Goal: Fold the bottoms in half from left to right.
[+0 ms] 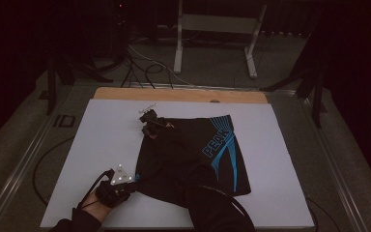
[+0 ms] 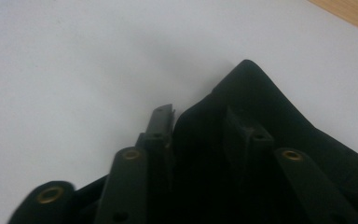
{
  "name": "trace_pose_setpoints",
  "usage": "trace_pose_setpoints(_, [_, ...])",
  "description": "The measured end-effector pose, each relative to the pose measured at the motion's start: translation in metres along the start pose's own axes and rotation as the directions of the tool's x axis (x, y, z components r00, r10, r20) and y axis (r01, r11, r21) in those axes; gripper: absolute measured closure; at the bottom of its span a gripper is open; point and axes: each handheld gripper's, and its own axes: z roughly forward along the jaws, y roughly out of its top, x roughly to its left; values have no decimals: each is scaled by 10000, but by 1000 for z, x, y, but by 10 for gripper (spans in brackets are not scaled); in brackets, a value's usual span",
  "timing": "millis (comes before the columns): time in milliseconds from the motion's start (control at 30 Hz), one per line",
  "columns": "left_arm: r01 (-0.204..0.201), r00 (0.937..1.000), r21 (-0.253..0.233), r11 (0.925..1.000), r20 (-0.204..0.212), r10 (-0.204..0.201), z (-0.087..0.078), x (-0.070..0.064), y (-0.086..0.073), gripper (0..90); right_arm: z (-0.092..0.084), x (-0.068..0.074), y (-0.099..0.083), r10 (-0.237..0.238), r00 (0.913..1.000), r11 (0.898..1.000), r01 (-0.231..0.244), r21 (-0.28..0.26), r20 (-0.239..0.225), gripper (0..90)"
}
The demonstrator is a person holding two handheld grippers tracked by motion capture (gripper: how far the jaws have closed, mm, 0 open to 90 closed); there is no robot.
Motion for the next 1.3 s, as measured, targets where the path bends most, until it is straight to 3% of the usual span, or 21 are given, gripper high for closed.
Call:
trace_pose_setpoints(367, [-3, 10000, -55, 10000, 2, 3, -1, -1, 1, 845, -3, -8, -2, -290, 9996, 9996, 290, 42, -66, 859])
trace_pose_setpoints(433, [-16, 10000, -48, 10000, 7, 16, -1, -1, 1, 846, -4, -8, -2, -878, 9961, 9961, 878, 36, -37, 865])
trace_pose_setpoints(733, [-35, 10000, -140, 9999, 38, 35, -3, -3, 2, 846, -12, -11, -1, -1290, 9913, 9916, 1289, -72, -249, 877])
trace_pose_setpoints(800, [-67, 10000, -143, 9999, 56, 67, -4, -3, 3, 846, -14, -14, 0, -1601, 9866, 9871, 1598, -94, -316, 878])
trace_pose_setpoints(833, [-42, 10000, -185, 9998, 56, 43, -4, -3, 3, 846, -16, -14, 0, -1439, 9892, 9895, 1436, -148, -266, 878])
trace_pose_setpoints(1133, [-77, 9996, -295, 9995, 256, 85, -7, -8, 6, 847, -31, -21, 3, -1679, 9849, 9852, 1661, -421, -423, 879])
trace_pose_setpoints(1267, [-133, 9994, -319, 9994, 302, 142, -8, -9, 8, 847, -38, -23, 4, -1510, 9875, 9874, 1484, -553, -462, 879])
trace_pose_setpoints(1300, [-154, 9994, -340, 9993, 307, 165, -9, -10, 9, 847, -39, -25, 4, -1716, 9843, 9842, 1695, -513, -414, 879])
